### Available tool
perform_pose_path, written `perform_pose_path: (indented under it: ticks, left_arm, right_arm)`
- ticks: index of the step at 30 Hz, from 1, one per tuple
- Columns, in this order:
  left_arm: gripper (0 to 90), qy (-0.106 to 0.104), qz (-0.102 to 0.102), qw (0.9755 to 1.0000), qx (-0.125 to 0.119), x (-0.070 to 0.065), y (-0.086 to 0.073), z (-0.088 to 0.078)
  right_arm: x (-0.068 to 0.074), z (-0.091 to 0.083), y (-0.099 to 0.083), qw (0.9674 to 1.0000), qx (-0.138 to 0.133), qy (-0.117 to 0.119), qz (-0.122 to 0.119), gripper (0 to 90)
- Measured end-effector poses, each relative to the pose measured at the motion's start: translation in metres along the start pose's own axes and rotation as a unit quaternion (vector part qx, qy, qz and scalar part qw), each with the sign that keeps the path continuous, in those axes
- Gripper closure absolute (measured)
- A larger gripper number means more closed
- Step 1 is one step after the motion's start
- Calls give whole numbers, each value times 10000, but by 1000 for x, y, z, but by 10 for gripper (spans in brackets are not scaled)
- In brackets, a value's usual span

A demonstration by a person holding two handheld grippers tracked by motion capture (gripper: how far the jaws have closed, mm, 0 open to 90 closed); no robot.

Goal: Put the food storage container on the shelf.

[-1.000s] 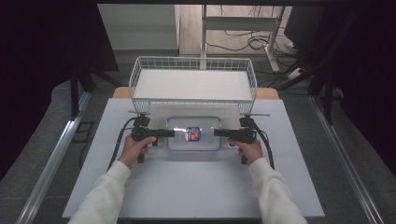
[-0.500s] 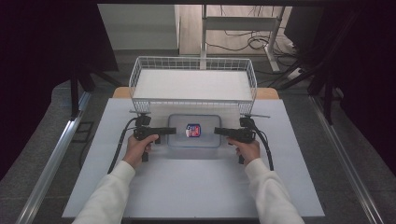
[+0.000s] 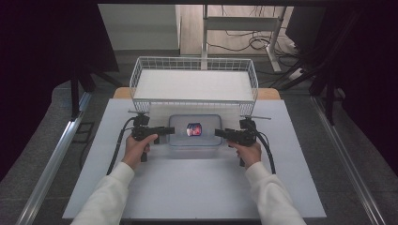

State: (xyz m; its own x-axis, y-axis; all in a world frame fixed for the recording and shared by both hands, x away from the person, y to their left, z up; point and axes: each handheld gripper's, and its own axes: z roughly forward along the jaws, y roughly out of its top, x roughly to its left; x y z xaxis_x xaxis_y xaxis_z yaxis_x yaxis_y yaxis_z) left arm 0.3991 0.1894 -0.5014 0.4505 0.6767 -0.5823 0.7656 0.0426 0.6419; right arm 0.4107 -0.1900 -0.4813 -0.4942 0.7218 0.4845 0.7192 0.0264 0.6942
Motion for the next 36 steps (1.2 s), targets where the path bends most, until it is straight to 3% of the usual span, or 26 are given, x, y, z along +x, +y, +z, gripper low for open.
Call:
perform_pose_path:
  ticks: [1,3,4,5,6,7,8,9,11,12,13,14,17,19,20,22,23,25,28,29,36]
  left_arm:
    - [244,82,148,9998,46,-4,0,-4]
    - [237,217,337,9992,82,-14,-3,-13]
    - [236,223,441,9988,60,-18,-5,-17]
    - [236,206,542,9983,80,-22,-8,-21]
    - [235,208,603,9979,92,-27,-12,-25]
    - [233,263,702,9971,90,-35,-21,-31]
    - [233,263,702,9971,90,-35,-21,-31]
    - [231,266,843,9960,85,-41,-33,-36]
    - [234,348,934,9950,83,-44,-38,-38]
    - [234,418,1030,9938,95,-47,-44,-40]
    - [230,570,1209,9909,177,-54,-52,-43]
    - [231,628,1282,9896,154,-57,-57,-46]
    - [235,669,1375,9881,179,-61,-65,-50]
    - [235,835,1541,9843,215,-66,-72,-54]
    - [235,907,1587,9829,217,-67,-77,-55]
    - [236,961,1629,9816,257,-70,-85,-58]
    - [236,972,1665,9808,289,-71,-89,-59]
    - [232,994,1774,9786,325,-75,-97,-64]
    - [232,988,1773,9787,307,-77,-100,-67]
    - [232,965,1754,9793,299,-77,-101,-68]
    - [232,940,1745,9796,320,-78,-105,-68]
  right_arm:
    - [5,-9,-1,9997,-86,-83,-197,333]
    - [6,-13,-2,9994,-108,-92,-317,331]
    - [9,-22,-5,9981,-144,-128,-577,338]
    - [9,-22,-5,9981,-144,-128,-577,338]
    - [11,-26,-7,9974,-144,-161,-687,346]
    - [15,-34,-11,9951,-101,-246,-957,379]
    - [15,-34,-11,9951,-101,-246,-957,379]
    - [20,-41,-17,9916,-68,-327,-1246,400]
    - [26,-46,-23,9868,-28,-380,-1574,427]
    - [26,-46,-23,9868,-28,-380,-1574,427]
    - [33,-51,-29,9817,44,-436,-1855,466]
    - [35,-52,-33,9796,84,-445,-1957,490]
    - [40,-53,-40,9767,190,-449,-2091,538]
    - [46,-49,-48,9745,446,-482,-2146,597]
    - [46,-49,-48,9745,446,-482,-2146,597]
    - [51,-44,-54,9712,578,-460,-2266,685]
    - [51,-44,-54,9712,578,-460,-2266,685]
    - [57,-37,-58,9659,728,-482,-2439,778]
    - [62,-32,-61,9636,830,-468,-2500,820]
    - [66,-28,-63,9600,900,-469,-2611,845]
    - [76,-8,-63,9579,961,-495,-2660,884]
